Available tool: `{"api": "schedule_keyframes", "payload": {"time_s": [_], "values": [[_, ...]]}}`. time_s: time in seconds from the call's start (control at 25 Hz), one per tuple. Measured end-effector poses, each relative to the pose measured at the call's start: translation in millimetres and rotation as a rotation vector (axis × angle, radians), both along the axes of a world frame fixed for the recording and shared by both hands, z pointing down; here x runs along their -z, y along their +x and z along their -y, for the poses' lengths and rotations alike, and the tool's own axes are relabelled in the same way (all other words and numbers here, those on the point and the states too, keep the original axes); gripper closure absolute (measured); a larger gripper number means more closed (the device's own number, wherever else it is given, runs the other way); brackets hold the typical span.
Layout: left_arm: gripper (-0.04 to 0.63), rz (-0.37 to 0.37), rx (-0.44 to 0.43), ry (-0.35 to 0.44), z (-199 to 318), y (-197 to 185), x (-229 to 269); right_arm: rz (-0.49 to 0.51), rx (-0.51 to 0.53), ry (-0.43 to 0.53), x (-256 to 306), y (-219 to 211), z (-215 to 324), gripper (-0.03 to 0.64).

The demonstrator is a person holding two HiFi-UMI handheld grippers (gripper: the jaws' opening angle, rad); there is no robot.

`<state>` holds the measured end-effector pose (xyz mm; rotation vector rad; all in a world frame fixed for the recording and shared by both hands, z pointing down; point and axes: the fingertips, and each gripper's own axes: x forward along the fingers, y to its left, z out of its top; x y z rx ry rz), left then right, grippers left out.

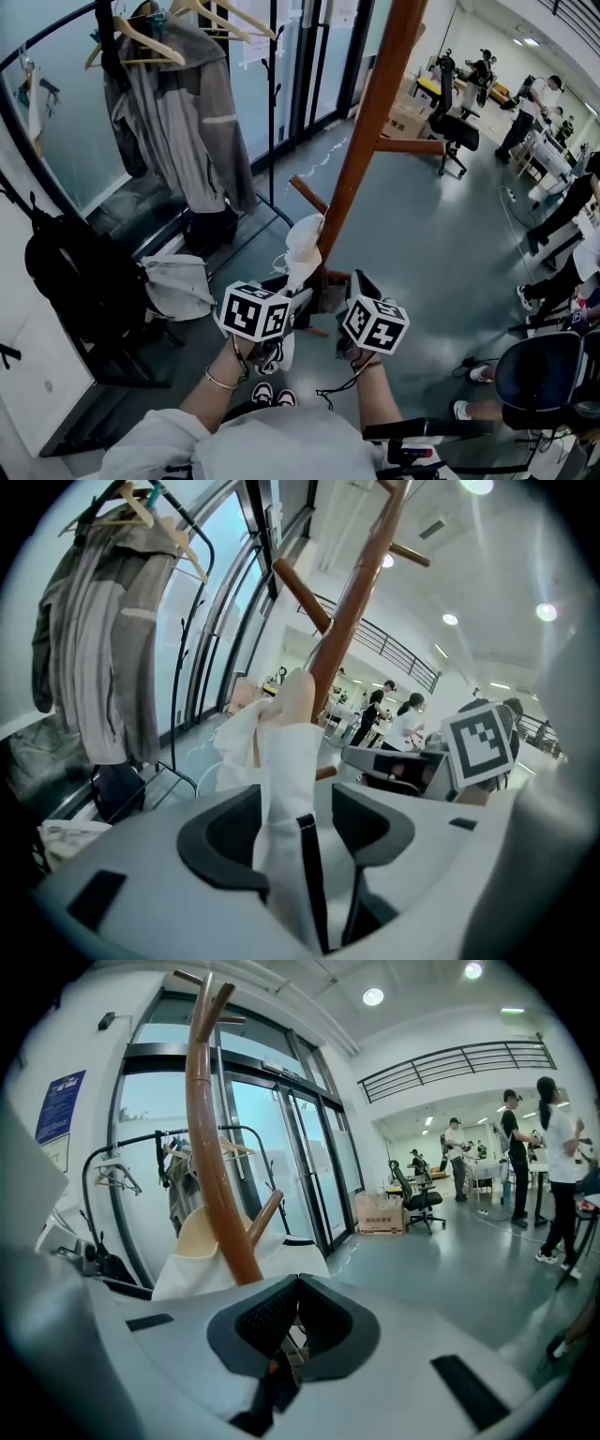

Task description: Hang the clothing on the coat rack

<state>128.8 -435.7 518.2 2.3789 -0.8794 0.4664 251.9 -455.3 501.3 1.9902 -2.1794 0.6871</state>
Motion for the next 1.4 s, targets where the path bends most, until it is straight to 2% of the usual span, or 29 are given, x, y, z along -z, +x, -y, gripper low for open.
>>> {"api": "schedule_keyframes", "payload": {"time_s": [0.28,0.44,0.6,0.72,0.76,0.96,1.12,1.4], "values": [[0.367,-0.115,0.136,0.083,-11,-27,29,0.016,0.066,0.022,2,-11,-2,0.594],[0.374,-0.122,0.235,0.153,-16,-48,42,0.005,0.080,0.041,6,-16,-4,0.594],[0.503,-0.103,0.358,0.242,-16,-75,55,-0.019,0.100,0.057,12,-27,-14,0.594],[0.567,-0.096,0.412,0.268,-18,-92,57,-0.056,0.107,0.066,16,-37,-27,0.594],[0.586,-0.104,0.416,0.267,-20,-96,57,-0.063,0.102,0.068,18,-39,-31,0.594],[0.588,-0.111,0.391,0.227,-32,-107,45,-0.068,0.045,0.068,21,-45,-56,0.594],[0.588,-0.085,0.396,0.243,-37,-119,42,-0.089,0.008,0.064,22,-47,-74,0.594],[0.588,-0.121,0.361,0.239,-44,-120,47,-0.110,-0.010,0.054,26,-51,-93,0.595]]}}
